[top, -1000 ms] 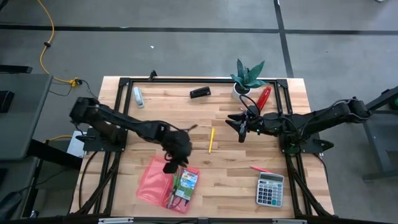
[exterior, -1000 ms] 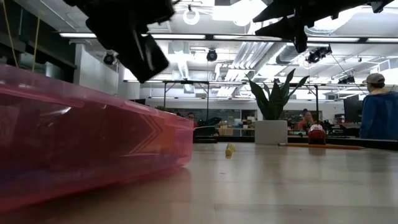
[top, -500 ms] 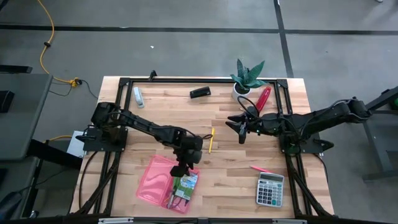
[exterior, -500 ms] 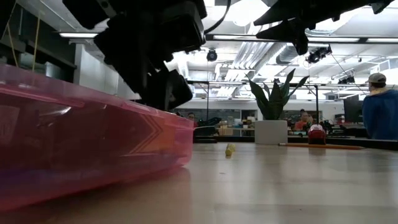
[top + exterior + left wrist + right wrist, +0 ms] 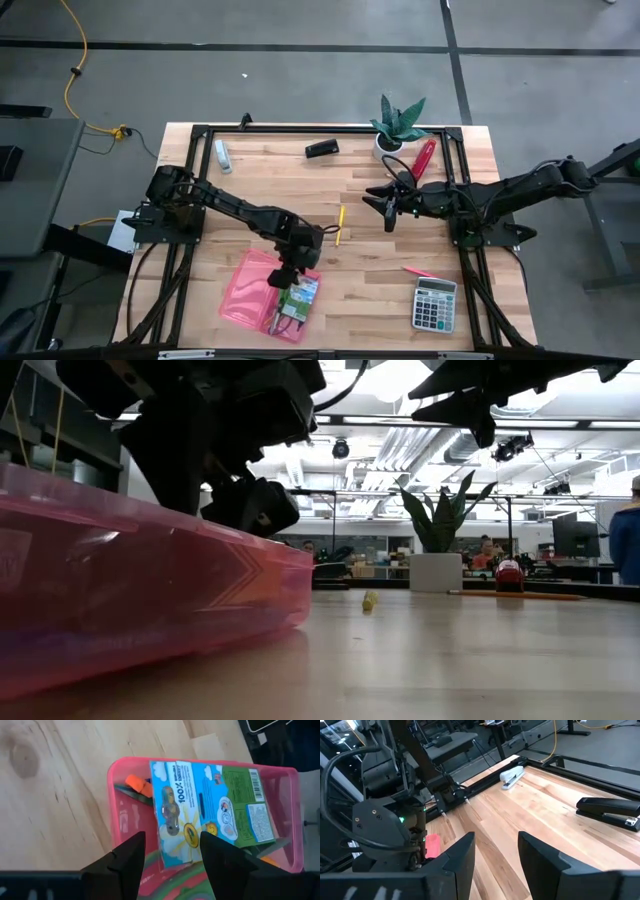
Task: Pack school essentials
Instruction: Adjust the crayon box in the supply box to maximize the space
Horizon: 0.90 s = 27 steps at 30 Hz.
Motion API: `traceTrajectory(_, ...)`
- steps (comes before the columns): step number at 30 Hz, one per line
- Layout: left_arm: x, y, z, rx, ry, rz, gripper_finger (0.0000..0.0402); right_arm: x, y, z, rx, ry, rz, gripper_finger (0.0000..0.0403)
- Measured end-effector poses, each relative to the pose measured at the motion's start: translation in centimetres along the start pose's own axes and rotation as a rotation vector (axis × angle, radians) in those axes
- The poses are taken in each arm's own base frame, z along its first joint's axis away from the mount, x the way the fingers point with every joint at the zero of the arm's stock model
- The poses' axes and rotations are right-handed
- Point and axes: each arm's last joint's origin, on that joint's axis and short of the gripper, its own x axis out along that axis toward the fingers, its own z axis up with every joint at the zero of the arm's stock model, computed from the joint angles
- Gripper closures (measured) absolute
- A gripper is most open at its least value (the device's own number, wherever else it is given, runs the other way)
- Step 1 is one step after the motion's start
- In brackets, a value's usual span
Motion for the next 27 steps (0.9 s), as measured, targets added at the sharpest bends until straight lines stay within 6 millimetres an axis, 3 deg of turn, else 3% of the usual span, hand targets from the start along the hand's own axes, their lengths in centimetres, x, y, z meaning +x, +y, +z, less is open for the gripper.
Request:
traceTrajectory(10,0.4,-0.4,-0.2,0.047,0.026,-0.007,0.0237,0.0,0.0,0.0,0.001,-0.001,0.000,0.0261)
traceTrajectory(14,0.5,-0.4,-0.2,0.094,0.027,-0.006,0.0279,0.0,0.0,0.0,0.000,-0.001,0.000,0.0261)
traceTrajectory(20,0.4,-0.3,-0.3,0.129,0.031,-0.001,0.0383,0.0,0.0,0.0,0.000,-0.001,0.000,0.0261)
traceTrajectory(27,-1.2,-0.2,-0.2,0.123,0.006,0.004,0.0400,0.0,0.0,0.0,0.000,-0.001,0.000,0.0261)
